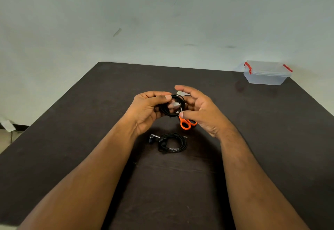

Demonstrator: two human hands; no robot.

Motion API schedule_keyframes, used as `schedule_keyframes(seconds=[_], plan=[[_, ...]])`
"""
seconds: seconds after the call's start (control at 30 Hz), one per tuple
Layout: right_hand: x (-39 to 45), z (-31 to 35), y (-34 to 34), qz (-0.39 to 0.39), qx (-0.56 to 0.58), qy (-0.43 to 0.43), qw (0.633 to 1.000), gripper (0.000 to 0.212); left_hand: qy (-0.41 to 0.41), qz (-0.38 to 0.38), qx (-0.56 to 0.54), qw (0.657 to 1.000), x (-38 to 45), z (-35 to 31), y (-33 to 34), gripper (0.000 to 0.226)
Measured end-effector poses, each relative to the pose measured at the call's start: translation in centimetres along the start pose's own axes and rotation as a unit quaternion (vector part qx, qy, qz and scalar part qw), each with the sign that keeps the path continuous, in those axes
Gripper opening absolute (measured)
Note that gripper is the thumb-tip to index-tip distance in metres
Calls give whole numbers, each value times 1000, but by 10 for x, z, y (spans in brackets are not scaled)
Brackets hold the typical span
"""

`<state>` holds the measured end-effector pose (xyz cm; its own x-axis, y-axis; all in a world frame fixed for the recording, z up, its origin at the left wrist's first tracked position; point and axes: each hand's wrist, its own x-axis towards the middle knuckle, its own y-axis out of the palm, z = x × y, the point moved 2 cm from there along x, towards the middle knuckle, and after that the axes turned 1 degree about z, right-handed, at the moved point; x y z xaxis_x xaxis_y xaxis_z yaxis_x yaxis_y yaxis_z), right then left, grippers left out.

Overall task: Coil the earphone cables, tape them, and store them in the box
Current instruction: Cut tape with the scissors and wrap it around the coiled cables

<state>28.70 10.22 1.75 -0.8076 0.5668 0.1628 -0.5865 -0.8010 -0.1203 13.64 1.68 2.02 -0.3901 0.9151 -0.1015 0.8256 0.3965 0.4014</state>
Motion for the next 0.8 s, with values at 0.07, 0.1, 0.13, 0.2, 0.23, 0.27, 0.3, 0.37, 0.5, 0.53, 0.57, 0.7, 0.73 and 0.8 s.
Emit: schedule_keyframes(seconds=[0.07,0.1,0.13,0.2,0.23,0.27,0.3,0.37,0.5,0.53,0.57,0.7,0.73,0.8], plan=[[0,-1,-1,-14,-8,1,1000,68,-11,9,4,1000,0,-1,-2,9],[0,-1,-1,-26,-16,-2,1000,67,-15,11,5,1000,0,-1,-3,10],[1,-2,-1,-39,-33,-6,999,68,-17,11,5,1000,0,-1,-3,12],[3,-4,2,-59,-77,-22,995,70,-21,10,6,1000,0,0,-4,15],[4,-4,4,-67,-92,-33,993,70,-21,9,10,1000,0,1,-3,15],[5,-4,5,-76,-98,-45,991,68,-21,8,16,1000,0,1,-3,13],[6,-4,7,-84,-95,-57,990,62,-21,7,21,1000,0,2,-3,11],[6,-1,10,-104,-84,-78,988,48,-22,10,28,999,1,4,-3,11],[5,-1,5,-149,-50,-102,982,21,-4,25,73,997,0,3,-3,18],[5,-1,3,-156,-42,-96,982,21,3,28,89,996,0,2,-3,19],[5,-2,1,-160,-37,-92,982,22,7,30,97,995,0,2,-3,19],[7,-6,-3,-134,-27,-98,986,23,-3,17,85,996,1,4,-4,15],[7,-6,-3,-121,-27,-99,987,25,-7,15,74,997,1,5,-4,14],[7,-7,-1,-97,-28,-95,990,31,-14,13,59,998,2,5,-5,12]])
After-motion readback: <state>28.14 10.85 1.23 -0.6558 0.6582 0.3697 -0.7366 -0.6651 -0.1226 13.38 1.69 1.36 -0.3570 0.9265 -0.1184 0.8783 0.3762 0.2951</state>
